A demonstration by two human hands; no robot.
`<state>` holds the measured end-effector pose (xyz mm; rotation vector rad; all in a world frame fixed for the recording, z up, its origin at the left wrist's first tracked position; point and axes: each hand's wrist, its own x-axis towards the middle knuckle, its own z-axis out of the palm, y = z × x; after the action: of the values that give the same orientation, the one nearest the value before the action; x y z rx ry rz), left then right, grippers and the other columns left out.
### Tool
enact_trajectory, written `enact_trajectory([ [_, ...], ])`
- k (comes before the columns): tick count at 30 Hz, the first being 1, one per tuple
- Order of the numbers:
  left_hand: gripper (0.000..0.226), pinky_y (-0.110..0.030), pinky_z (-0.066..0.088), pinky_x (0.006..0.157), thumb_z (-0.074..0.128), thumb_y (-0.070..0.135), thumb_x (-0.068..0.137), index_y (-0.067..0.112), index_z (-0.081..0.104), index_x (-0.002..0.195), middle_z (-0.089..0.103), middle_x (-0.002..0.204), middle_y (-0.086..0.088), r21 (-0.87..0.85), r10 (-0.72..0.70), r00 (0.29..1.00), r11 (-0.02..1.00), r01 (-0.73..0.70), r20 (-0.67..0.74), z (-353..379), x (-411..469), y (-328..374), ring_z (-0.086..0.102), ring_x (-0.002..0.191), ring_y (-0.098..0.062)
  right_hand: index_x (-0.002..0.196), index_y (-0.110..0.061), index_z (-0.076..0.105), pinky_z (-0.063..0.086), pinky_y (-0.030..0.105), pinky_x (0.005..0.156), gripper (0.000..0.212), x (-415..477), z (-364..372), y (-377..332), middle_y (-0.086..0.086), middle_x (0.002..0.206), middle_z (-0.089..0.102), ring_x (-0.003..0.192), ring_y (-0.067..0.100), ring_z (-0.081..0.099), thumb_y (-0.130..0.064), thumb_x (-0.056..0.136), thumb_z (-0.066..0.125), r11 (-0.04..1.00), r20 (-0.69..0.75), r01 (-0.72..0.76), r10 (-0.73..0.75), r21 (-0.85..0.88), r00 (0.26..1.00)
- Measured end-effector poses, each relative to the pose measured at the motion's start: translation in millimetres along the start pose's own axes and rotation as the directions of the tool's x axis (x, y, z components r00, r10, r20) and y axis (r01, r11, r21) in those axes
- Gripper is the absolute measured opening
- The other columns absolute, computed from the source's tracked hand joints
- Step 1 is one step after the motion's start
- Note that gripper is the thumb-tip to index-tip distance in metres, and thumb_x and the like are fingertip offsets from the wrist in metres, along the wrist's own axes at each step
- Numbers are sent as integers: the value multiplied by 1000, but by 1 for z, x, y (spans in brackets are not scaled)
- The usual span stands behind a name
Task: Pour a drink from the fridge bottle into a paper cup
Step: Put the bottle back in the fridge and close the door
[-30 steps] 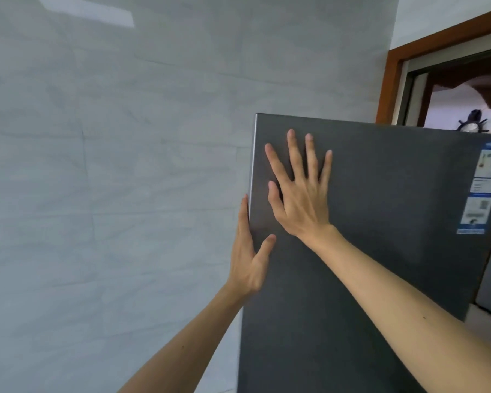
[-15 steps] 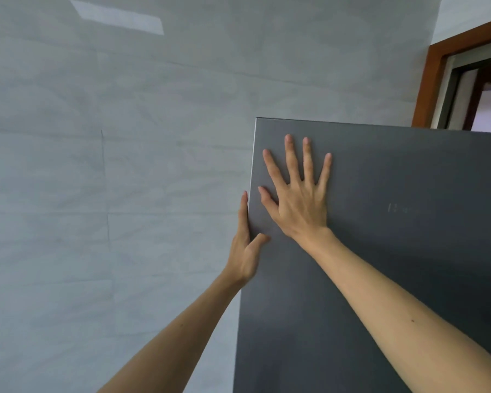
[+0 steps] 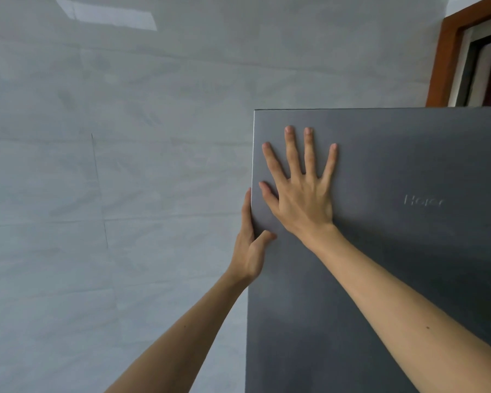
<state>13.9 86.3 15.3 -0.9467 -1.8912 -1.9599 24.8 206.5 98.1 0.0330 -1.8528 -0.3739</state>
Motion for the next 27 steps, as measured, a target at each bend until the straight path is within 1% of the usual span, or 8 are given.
enact_trajectory([
  [7, 90, -11, 40, 102, 48, 7, 79, 29, 10, 158, 36, 139, 44, -24, -7, 1000, 1000, 8, 16, -1, 0, -3, 39, 132, 15, 158, -27, 15, 6, 73, 112, 66, 0, 1, -1, 16, 164, 8, 150, 42, 6, -50, 99, 36, 1000, -12, -3, 3, -17, 1000],
  [11, 86, -27, 39, 112, 47, 7, 81, 29, 15, 158, 37, 153, 25, -4, -10, 1000, 1000, 11, 25, -4, -2, 1, 39, 139, 3, 158, -27, 14, 7, 73, 112, 67, 0, -1, 0, 16, 164, 9, 150, 42, 6, -50, 99, 35, 1000, 7, -2, 2, -29, 1000],
  [13, 83, -32, 36, 115, 47, 10, 83, 32, 16, 158, 33, 157, 21, 39, -12, 999, 999, 11, 38, -9, -5, 6, 36, 141, 2, 158, -27, 14, 7, 72, 112, 67, 0, -2, -1, 15, 164, 9, 150, 42, 6, -50, 99, 36, 1000, 24, -1, 2, -27, 1000],
  [17, 79, -18, 26, 111, 45, 27, 87, 37, 12, 158, 22, 161, 24, 248, -50, 993, 968, 21, 111, -28, -18, 19, 24, 140, 13, 158, -26, 14, 5, 72, 113, 68, 1, -10, -2, 17, 164, 7, 150, 43, 5, -49, 99, 37, 1000, 88, -3, 4, -11, 996],
  [19, 80, -18, 23, 112, 47, 36, 87, 33, 11, 159, 22, 163, 17, 390, -89, 985, 920, 24, 148, -42, -29, 23, 22, 142, 8, 158, -23, 15, 4, 72, 113, 69, -1, -17, -8, 21, 163, 7, 149, 46, 5, -48, 98, 39, 1000, 156, -19, 19, -4, 988],
  [21, 86, -29, 23, 118, 51, 47, 87, 26, 10, 159, 22, 164, 5, 526, -135, 979, 850, 34, 155, -60, -40, 25, 23, 149, -10, 156, -19, 20, 4, 72, 113, 70, -8, -26, -20, 28, 161, 7, 147, 50, 7, -49, 97, 39, 1000, 235, -1, 1, 1, 972],
  [23, 90, -38, 26, 119, 58, 49, 90, 22, 8, 159, 26, 163, -5, 627, -208, 966, 776, 68, 153, -84, -50, 27, 26, 149, -22, 154, -15, 27, 7, 71, 113, 70, -20, -32, -36, 32, 159, 13, 146, 50, 11, -49, 95, 43, 998, 304, 56, -60, 23, 951],
  [27, 94, -40, 31, 115, 63, 47, 90, 21, 4, 159, 33, 157, -12, 819, -327, 934, 569, 77, 140, -143, -72, 34, 32, 145, -27, 150, -9, 37, 22, 65, 113, 69, -41, -39, -73, 28, 150, 36, 142, 44, 29, -43, 92, 55, 974, 430, 154, -213, 166, 877],
])
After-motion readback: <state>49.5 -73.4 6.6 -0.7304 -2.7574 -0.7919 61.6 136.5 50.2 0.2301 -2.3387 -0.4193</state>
